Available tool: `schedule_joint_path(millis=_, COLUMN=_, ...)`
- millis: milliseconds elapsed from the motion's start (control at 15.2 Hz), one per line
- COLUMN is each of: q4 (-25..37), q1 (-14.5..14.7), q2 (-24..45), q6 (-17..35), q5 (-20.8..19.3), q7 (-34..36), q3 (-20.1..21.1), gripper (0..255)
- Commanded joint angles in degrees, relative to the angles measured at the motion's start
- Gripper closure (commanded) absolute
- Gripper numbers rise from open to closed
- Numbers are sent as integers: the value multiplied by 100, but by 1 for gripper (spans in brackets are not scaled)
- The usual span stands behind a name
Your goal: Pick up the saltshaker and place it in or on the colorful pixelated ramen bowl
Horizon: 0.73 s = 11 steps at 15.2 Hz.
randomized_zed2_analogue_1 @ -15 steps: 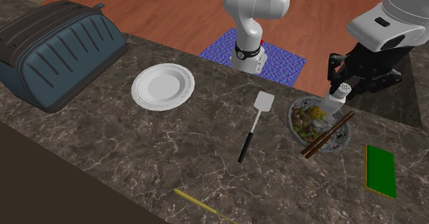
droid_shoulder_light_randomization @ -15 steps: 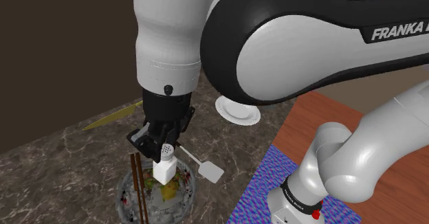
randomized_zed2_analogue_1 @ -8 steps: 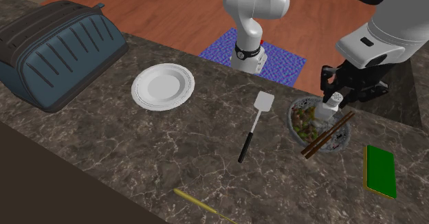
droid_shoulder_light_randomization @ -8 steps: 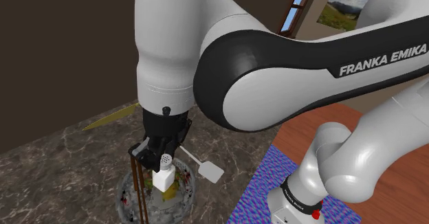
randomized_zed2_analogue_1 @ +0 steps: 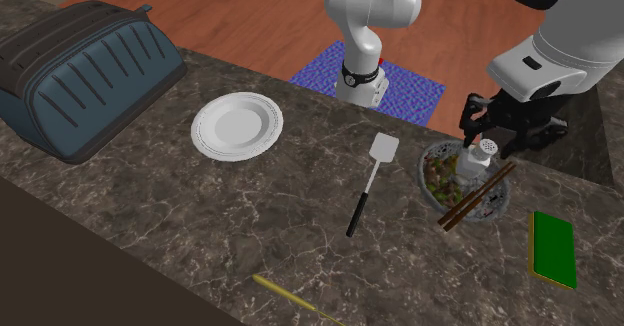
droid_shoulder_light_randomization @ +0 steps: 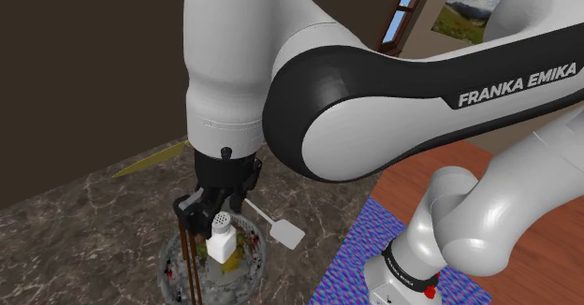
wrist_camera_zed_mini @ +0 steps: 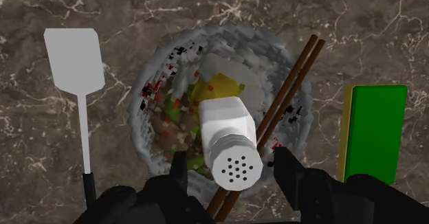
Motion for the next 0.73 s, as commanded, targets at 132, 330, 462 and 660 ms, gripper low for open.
schedule_joint_path(millis=132, q4=0, q1=0, q2=0, q6=0, q5=0, q7=0, q3=0, gripper=0)
schedule_joint_path(millis=330, q4=151, q1=-4, q2=-48, q6=-195, q5=7, q7=-11, q3=-25, gripper=0)
schedule_joint_path(millis=462, q4=475, q1=-16, q2=-118, q6=-585, q5=10, q7=-23, q3=-70, gripper=0)
schedule_joint_path(millis=660, q4=610, q1=-20, q2=-137, q6=-738, q5=8, q7=-25, q3=-88, gripper=0)
